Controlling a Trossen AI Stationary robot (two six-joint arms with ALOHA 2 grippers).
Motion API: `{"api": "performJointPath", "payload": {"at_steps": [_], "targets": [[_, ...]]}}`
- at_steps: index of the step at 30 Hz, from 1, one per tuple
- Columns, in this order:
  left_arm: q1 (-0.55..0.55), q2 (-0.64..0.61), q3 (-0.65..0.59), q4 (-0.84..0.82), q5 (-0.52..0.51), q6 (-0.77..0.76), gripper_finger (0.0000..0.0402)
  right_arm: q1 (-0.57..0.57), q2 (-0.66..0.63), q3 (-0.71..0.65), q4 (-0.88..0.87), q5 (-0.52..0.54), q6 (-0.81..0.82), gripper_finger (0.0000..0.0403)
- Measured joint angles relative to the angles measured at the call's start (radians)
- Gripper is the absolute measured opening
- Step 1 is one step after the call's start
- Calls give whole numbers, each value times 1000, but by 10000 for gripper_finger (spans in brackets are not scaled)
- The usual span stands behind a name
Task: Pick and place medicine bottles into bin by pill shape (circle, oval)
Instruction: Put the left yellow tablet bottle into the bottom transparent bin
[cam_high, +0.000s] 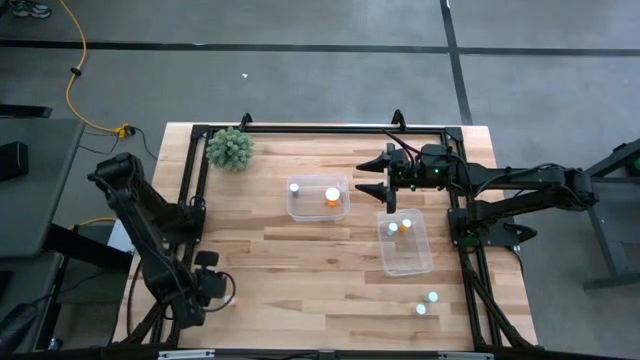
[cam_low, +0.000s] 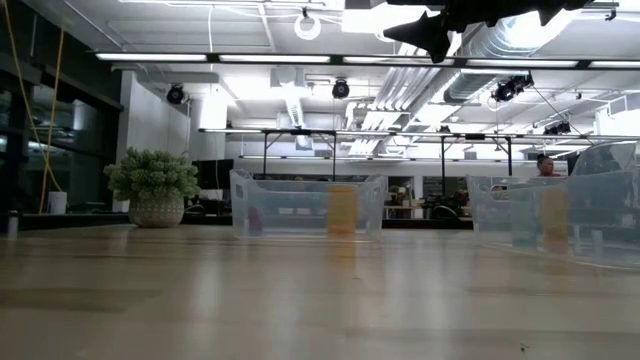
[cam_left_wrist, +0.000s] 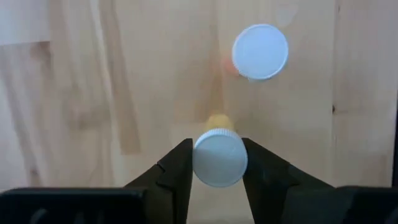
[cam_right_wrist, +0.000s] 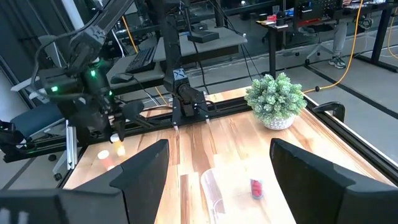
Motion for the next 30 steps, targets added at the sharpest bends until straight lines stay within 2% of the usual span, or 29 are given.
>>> {"api": "performJointPath", "payload": {"at_steps": [2, 5, 8, 11, 15, 18, 20, 23, 30], "targets": [[15, -50, 0, -42, -7, -7, 113, 0, 0, 0, 0, 0, 8, 272], [54, -157, 8, -144, -70, -19, 115, 0, 0, 0, -2, 0, 25, 272], [115, -273, 49, -280, -197, -17, 116, 0, 0, 0, -2, 0, 24, 272], [195, -377, 108, -368, -373, 9, 116, 0, 0, 0, -1, 0, 31, 272], [329, -472, 179, -351, -590, 167, 116, 0, 0, 0, -1, 0, 58, 272], [438, -511, 195, -230, -697, 303, 117, 0, 0, 0, -1, 0, 75, 272], [510, -523, 195, -121, -714, 393, 117, 0, 0, 0, -1, 0, 75, 272], [604, -518, 195, 58, -682, 512, 117, 0, 0, 0, 0, 0, 75, 272], [770, -423, 195, 521, -488, 792, 117, 0, 0, 0, 4, -3, 75, 272]]}}
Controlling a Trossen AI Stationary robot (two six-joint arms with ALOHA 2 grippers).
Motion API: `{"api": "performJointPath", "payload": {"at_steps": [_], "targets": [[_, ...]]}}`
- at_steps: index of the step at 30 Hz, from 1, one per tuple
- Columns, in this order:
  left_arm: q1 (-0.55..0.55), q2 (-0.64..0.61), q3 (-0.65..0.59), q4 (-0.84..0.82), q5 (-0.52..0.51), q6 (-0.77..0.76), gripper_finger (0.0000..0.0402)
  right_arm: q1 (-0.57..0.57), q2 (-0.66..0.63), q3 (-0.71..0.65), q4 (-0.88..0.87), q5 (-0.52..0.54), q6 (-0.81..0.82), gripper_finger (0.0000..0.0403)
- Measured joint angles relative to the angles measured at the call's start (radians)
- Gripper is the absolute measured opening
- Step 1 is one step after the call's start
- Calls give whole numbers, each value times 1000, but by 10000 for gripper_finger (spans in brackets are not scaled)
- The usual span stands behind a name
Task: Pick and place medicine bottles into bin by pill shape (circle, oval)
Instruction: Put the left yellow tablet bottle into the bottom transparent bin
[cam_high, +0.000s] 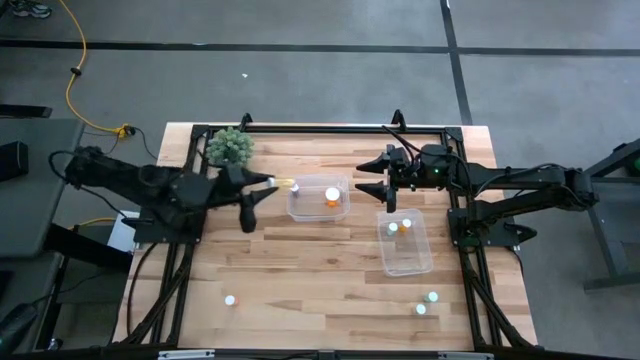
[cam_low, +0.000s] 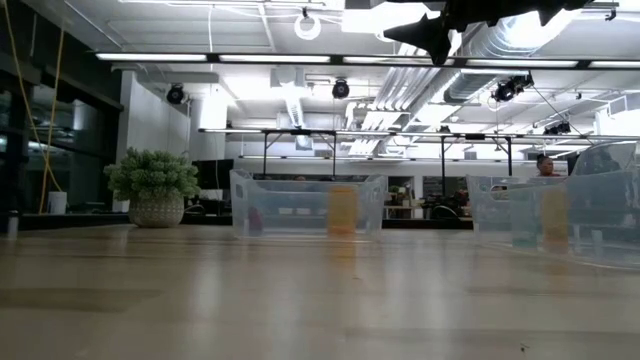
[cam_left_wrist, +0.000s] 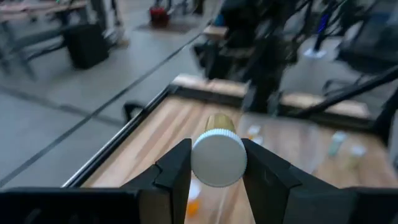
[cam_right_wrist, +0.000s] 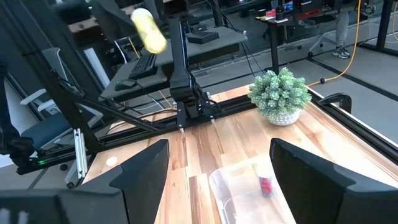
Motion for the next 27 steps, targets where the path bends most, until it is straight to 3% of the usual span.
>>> {"api": "performJointPath", "payload": {"at_steps": [6, 12, 27], "targets": [[105, 139, 0, 304, 239, 83, 117, 0, 0, 0, 12, -16, 0, 272], [189, 263, 0, 496, 411, -4, 117, 0, 0, 0, 14, -17, 0, 272], [215, 301, 0, 519, 435, -30, 117, 0, 0, 0, 14, -17, -15, 272]]}}
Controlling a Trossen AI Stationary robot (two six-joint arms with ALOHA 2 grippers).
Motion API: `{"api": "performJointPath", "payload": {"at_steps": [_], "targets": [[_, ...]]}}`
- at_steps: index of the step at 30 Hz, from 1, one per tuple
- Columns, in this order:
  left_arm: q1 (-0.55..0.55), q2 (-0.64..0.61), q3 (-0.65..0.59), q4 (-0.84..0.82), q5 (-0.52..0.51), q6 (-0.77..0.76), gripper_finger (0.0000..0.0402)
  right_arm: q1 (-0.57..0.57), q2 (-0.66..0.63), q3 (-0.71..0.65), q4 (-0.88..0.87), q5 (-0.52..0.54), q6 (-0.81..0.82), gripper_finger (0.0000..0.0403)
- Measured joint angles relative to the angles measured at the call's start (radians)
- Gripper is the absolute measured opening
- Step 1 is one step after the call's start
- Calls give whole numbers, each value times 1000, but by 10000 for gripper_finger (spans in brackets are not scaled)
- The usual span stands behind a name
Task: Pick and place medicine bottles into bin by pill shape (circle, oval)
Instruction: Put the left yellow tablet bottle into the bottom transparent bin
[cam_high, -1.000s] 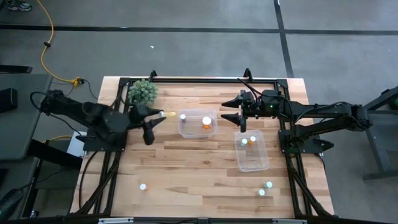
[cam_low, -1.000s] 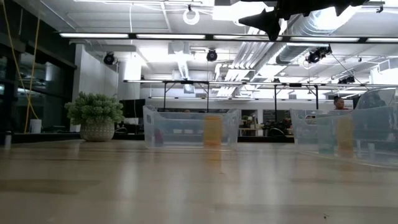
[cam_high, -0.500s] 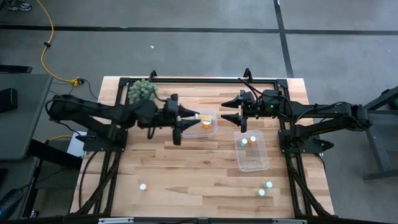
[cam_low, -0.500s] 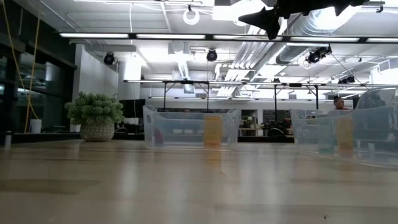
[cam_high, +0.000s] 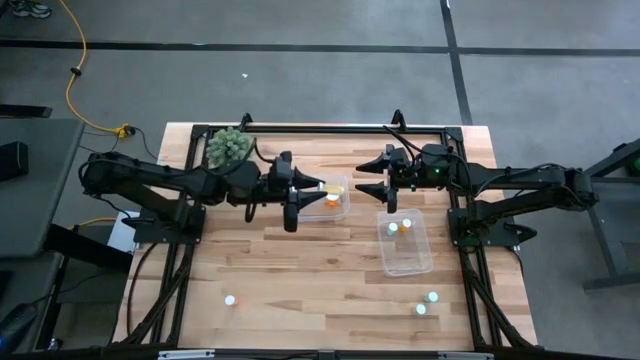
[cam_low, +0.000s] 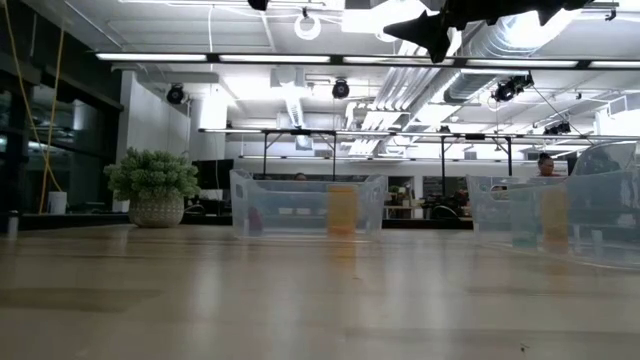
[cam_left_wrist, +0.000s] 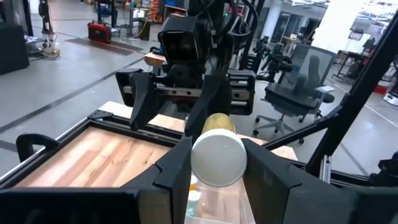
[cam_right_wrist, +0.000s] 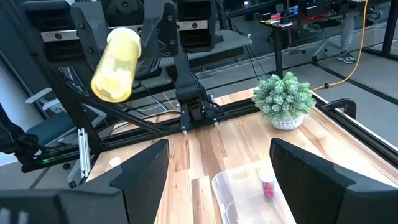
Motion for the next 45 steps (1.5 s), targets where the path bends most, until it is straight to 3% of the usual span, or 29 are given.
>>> {"api": "performJointPath", "payload": {"at_steps": [23, 29, 34, 41, 45], "targets": [[1, 0, 0, -16, 0, 82, 117, 0, 0, 0, 2, 1, 7, 272], [1, 14, 0, -31, 0, 121, 117, -6, -31, 0, 138, 3, 47, 272], [2, 40, 5, -38, 0, 148, 117, -10, -100, 0, 224, 67, 42, 272], [2, 43, 7, -55, -22, 185, 117, 7, -108, 0, 156, 38, 114, 272], [2, 31, 8, -142, -26, 208, 117, 29, -73, 2, 105, 35, 113, 272]]}}
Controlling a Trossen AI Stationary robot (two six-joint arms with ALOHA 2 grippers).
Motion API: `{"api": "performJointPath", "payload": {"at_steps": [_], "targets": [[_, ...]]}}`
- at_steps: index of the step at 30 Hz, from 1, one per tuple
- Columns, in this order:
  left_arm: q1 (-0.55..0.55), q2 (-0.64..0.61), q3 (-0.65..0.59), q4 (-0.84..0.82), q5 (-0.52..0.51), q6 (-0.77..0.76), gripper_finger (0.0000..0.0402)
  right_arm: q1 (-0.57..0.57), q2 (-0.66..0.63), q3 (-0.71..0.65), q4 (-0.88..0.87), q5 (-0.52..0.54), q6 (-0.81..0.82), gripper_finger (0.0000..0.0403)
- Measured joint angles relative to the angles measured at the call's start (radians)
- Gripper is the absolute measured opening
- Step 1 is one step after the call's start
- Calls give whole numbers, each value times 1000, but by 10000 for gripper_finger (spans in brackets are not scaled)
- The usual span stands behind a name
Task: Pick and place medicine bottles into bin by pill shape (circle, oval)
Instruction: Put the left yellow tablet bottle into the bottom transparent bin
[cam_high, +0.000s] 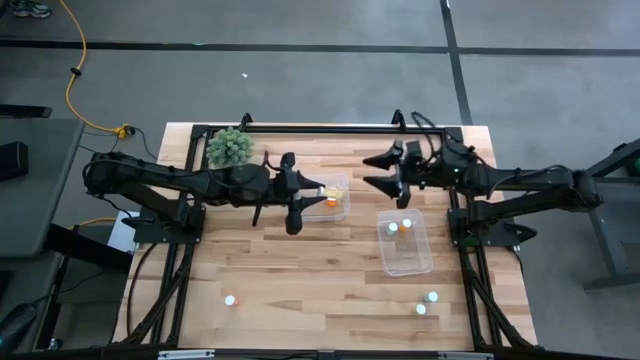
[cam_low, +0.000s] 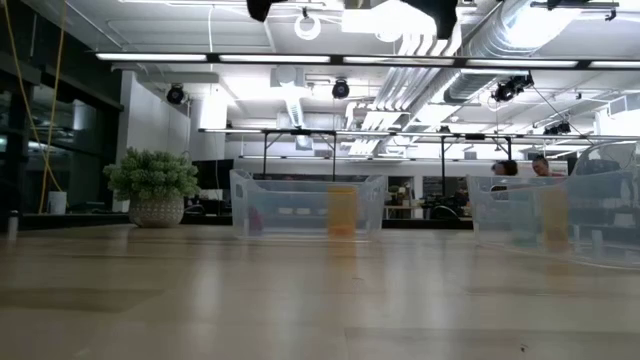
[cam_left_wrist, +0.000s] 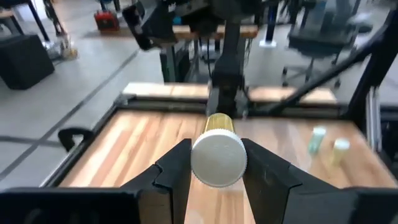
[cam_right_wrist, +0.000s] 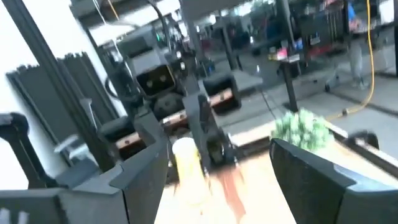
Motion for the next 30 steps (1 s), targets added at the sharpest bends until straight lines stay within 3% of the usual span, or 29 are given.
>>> {"api": "performJointPath", "payload": {"at_steps": [4, 10, 13, 21, 30], "targets": [[0, 1, 0, -71, 1, 0, 117, 23, 56, 75, -159, 1, -33, 272], [7, 6, 0, -114, 13, 52, 117, 59, 203, 305, -602, -21, -196, 272], [11, 14, 0, -172, 30, 96, 117, 62, 284, 398, -722, -23, -227, 272], [9, 64, 0, -224, 32, 187, 117, 62, 466, 482, -724, -133, -275, 272], [9, 79, 0, -224, 32, 258, 117, 60, 568, 492, -635, -138, -289, 272]]}}
